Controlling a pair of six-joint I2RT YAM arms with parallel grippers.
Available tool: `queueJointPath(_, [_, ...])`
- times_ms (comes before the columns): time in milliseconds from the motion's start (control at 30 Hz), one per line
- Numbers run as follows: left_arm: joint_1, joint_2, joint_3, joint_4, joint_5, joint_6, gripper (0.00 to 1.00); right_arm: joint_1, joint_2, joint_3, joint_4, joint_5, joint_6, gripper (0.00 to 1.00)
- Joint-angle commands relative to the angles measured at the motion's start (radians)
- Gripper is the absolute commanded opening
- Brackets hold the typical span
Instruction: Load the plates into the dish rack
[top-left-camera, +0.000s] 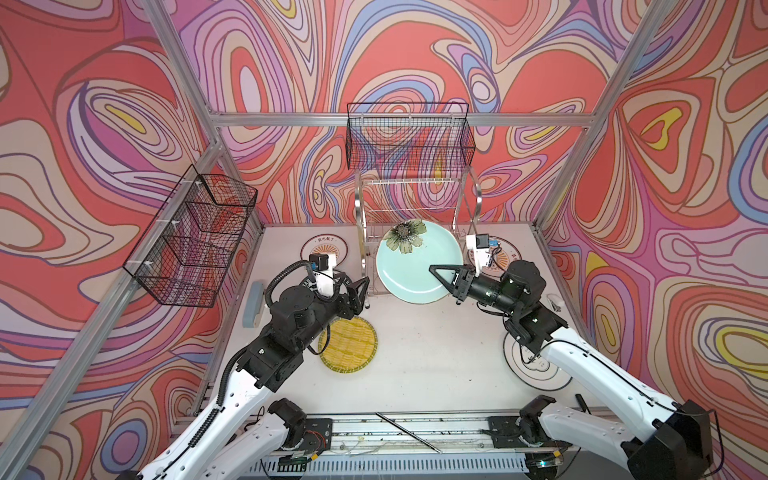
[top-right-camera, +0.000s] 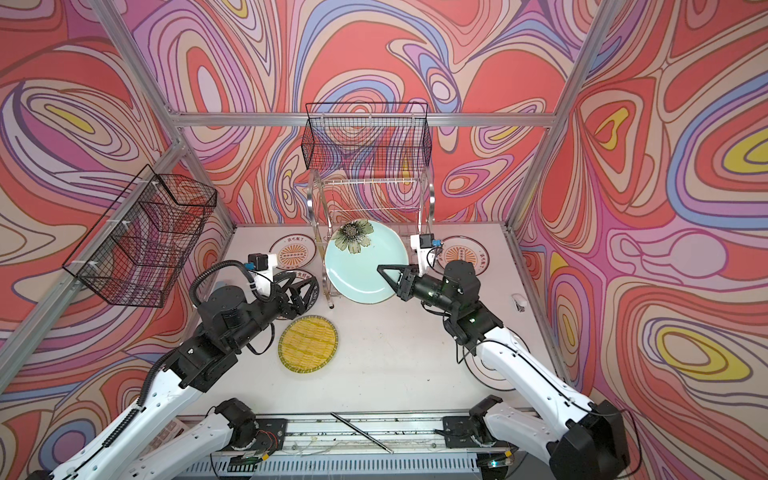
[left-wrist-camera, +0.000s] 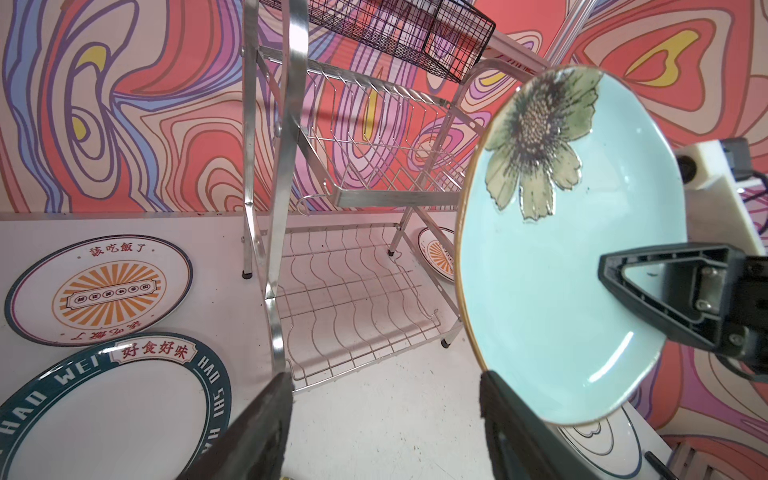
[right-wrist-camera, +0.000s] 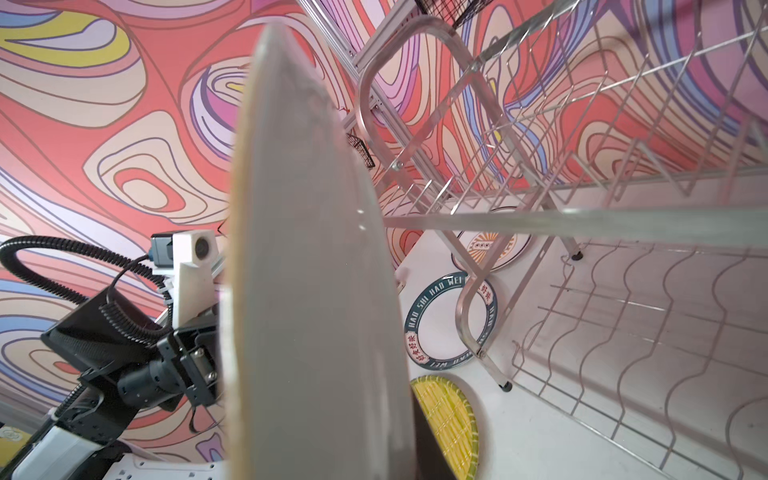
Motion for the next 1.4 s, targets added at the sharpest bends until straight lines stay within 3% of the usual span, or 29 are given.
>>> queueJointPath(0, [-0.004,-0.007,0.046,-0.042,0.066,0.030,0.74,0.001,0.007,0.092,0.134,0.073,-0.042,0.00])
queueJointPath(300, [-0.002,0.037,0.080,-0.045,0.163,0.036,0.74,0.001,0.052,0.260,0.010,0.172,-0.129,0.00])
queueJointPath(567, [-0.002,0.034,0.088,-0.078,0.196,0.028,0.73,0.001,0.089,0.404,-0.069,0.337,-0.236,0.00])
queueJointPath(1100, [-0.003,-0.010,0.051,-0.086,0.147,0.019,0.74,0.001,0.246,0.645,-0.181,0.665,-0.458,0.00])
queueJointPath(1367, [-0.003,0.042,0.036,-0.039,0.148,0.003,0.73,0.002,0.310,0.742,-0.238,0.801,-0.537,0.00])
